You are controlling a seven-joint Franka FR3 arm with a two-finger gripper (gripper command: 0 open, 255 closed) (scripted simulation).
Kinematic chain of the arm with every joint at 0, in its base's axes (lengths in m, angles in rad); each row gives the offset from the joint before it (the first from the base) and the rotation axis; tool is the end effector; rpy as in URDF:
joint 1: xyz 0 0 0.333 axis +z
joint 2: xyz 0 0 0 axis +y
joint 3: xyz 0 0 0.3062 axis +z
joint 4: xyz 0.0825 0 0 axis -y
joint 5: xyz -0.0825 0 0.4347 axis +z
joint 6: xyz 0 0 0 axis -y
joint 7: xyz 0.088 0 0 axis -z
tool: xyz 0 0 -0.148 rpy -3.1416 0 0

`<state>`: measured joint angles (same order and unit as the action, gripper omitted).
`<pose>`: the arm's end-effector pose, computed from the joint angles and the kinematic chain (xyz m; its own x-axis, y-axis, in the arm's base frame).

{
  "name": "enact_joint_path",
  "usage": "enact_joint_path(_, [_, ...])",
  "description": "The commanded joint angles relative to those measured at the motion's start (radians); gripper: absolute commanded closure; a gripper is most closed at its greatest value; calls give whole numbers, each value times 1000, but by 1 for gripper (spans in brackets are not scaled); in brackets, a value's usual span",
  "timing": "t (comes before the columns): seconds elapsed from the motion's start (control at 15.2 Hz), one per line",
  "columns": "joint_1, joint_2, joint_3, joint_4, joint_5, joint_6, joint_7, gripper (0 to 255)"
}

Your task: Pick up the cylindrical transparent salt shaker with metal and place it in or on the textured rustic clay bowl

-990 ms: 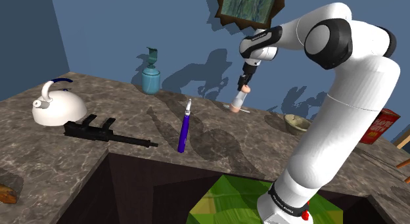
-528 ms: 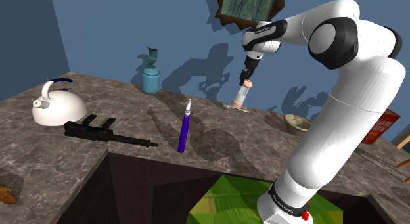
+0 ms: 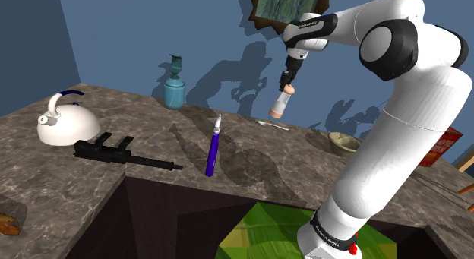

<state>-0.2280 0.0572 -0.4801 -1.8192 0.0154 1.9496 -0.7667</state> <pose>0.4872 -0.4106 0.4447 0.9972 0.0567 0.0493 0.0535 -0.9965 0.0637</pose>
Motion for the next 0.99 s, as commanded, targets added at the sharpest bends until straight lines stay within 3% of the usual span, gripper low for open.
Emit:
enact_joint_path(0.0, [0,-3,0,25,-1,-27,0,255])
enact_joint_path(0.59, [-1,-4,-1,137,-2,-140,0,255])
enact_joint_path(0.92, [-42,-90,-43,73,-38,-152,-78,255])
